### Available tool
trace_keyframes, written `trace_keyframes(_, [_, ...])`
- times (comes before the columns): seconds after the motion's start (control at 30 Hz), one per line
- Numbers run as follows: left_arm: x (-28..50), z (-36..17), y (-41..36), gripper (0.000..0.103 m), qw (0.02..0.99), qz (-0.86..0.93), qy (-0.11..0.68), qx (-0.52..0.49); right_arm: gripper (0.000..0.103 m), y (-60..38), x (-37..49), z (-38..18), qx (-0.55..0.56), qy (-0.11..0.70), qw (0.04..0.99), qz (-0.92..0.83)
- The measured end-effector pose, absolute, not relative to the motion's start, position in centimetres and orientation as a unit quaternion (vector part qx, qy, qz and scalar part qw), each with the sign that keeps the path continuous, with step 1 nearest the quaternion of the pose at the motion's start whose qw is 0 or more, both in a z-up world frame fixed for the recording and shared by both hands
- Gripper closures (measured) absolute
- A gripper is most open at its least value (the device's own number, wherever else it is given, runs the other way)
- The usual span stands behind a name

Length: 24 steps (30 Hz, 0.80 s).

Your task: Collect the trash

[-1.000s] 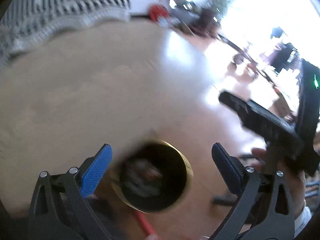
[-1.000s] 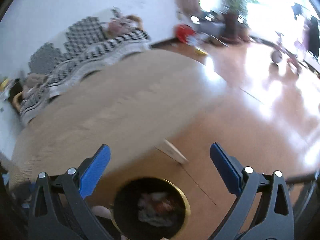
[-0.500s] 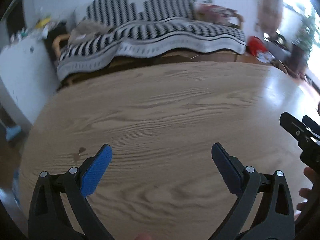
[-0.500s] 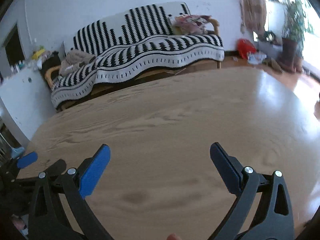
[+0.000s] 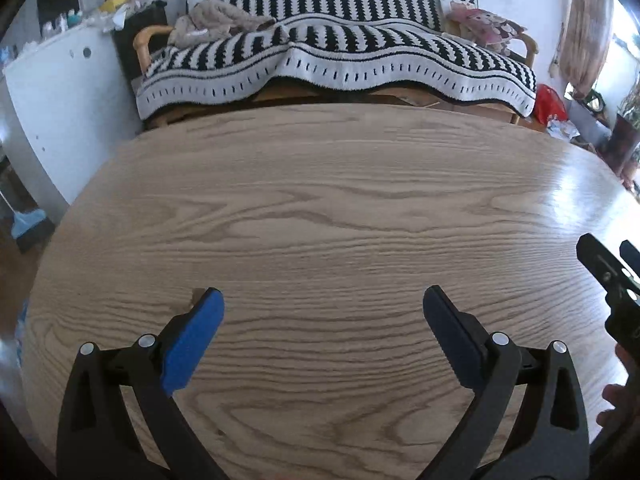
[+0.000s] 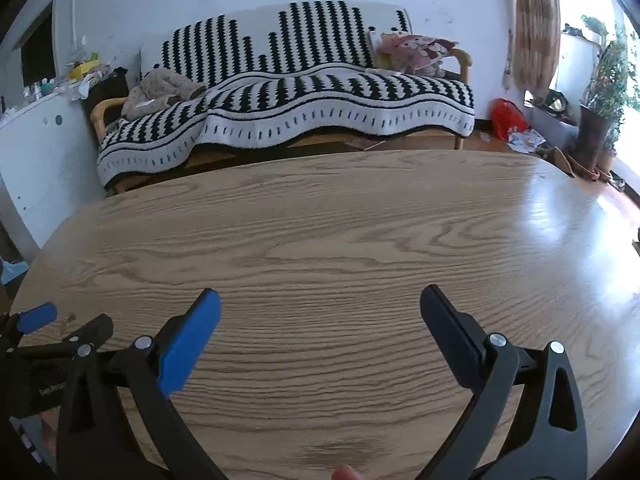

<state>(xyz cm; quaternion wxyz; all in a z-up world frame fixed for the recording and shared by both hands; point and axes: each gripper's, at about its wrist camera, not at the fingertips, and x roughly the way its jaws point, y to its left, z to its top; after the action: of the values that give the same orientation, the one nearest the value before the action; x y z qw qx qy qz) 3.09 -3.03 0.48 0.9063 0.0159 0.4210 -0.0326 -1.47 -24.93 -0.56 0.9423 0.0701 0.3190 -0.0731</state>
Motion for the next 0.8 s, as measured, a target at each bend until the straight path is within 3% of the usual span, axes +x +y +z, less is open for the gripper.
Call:
trace_keyframes(0.43, [3.6, -0.6, -2.4, 0.006, 0.893, -0.076, 0.441, -0.038, 0.007, -25.0, -2.7, -1.1, 0.077, 0.338, 0.936, -0.058])
trace_keyframes(0.8, [4.1, -0.9, -1.7, 0.006, 0.897, -0.021, 0.442, -0.021, 0.007, -24.9, -2.9, -1.2, 0.072, 0.341, 0.936, -0.058])
